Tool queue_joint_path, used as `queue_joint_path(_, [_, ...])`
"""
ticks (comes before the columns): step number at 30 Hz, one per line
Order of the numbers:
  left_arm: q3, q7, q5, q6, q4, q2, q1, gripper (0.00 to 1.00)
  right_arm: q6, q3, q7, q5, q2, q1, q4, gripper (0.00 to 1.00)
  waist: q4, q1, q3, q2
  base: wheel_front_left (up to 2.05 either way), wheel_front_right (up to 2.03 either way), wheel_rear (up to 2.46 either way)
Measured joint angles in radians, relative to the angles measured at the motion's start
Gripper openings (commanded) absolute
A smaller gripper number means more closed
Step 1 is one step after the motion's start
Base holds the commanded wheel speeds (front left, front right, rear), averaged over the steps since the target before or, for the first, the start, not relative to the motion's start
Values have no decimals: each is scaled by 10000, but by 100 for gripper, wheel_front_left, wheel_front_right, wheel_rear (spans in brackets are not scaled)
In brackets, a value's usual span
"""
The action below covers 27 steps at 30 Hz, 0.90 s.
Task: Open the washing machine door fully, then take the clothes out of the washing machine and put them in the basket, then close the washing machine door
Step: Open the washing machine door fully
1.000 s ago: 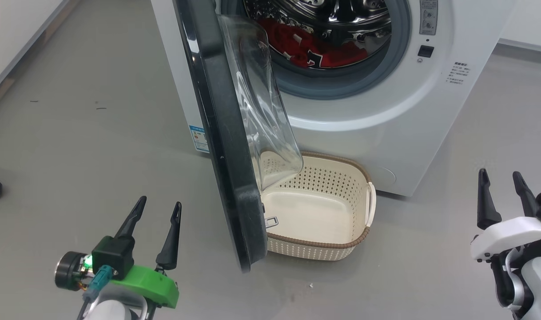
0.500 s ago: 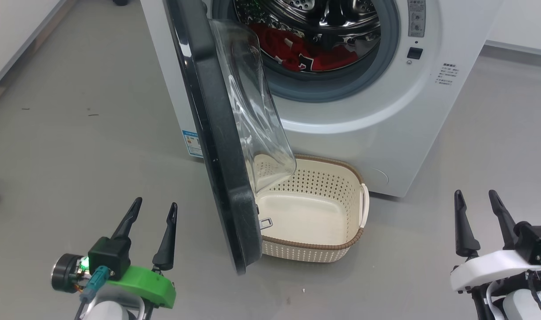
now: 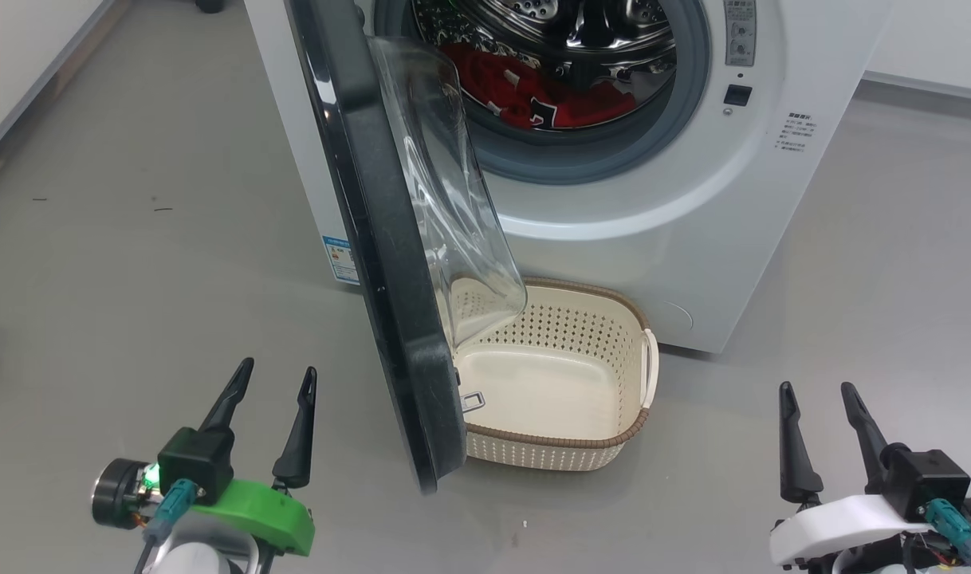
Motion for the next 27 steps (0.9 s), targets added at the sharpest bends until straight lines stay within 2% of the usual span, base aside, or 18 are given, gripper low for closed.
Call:
queue_joint_path(9, [-12, 0, 0, 0, 36, 0, 15, 100, 0, 50, 0, -456, 366, 248, -242, 100, 7, 0, -26, 0, 0, 0, 0])
queue_joint_path(26, [-44, 0, -17, 0, 38, 0, 30, 100, 0, -244, 0, -955, 679, 635, -541, 100, 2, 0, 35, 0, 0, 0, 0])
queue_joint_path(27, [-44, 0, -19, 0, 42, 0, 30, 96, 0, -249, 0, -957, 685, 635, -548, 100, 0, 0, 34, 0, 0, 0, 0])
